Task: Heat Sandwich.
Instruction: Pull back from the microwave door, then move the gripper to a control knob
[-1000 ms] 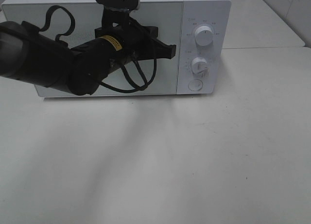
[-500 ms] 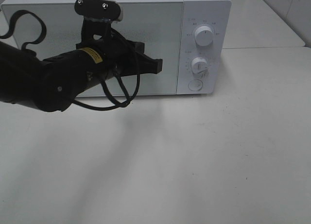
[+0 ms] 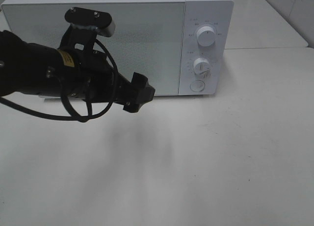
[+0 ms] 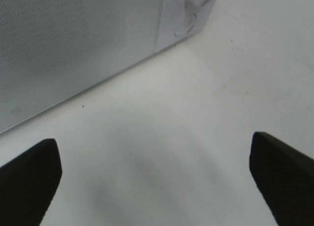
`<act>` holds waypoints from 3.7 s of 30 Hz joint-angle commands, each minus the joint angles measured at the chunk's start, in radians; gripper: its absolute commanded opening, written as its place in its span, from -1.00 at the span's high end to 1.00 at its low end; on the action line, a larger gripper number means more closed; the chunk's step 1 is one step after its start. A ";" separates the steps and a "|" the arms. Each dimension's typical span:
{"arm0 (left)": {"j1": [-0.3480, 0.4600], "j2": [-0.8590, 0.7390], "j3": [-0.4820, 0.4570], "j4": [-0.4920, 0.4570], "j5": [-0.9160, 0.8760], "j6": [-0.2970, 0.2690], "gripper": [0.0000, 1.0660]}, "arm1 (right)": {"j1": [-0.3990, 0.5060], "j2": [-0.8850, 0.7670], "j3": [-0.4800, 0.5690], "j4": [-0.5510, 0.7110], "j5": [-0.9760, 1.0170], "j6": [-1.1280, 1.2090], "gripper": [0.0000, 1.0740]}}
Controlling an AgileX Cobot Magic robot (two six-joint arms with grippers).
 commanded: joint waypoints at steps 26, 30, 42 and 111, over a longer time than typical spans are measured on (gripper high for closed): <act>0.522 -0.275 -0.096 0.052 1.022 -0.021 -0.83 | -0.009 -0.027 0.000 -0.003 -0.014 -0.007 -0.41; 0.641 -0.315 -0.096 0.050 1.068 -0.056 -0.83 | -0.009 -0.027 0.000 -0.003 -0.014 -0.007 -0.41; 0.750 -0.536 -0.043 0.067 1.169 -0.062 -0.83 | -0.009 -0.027 0.000 -0.003 -0.014 -0.007 -0.41; 0.749 -1.653 0.338 0.139 1.087 -0.060 -0.83 | -0.009 -0.018 0.000 -0.004 -0.014 -0.007 -0.41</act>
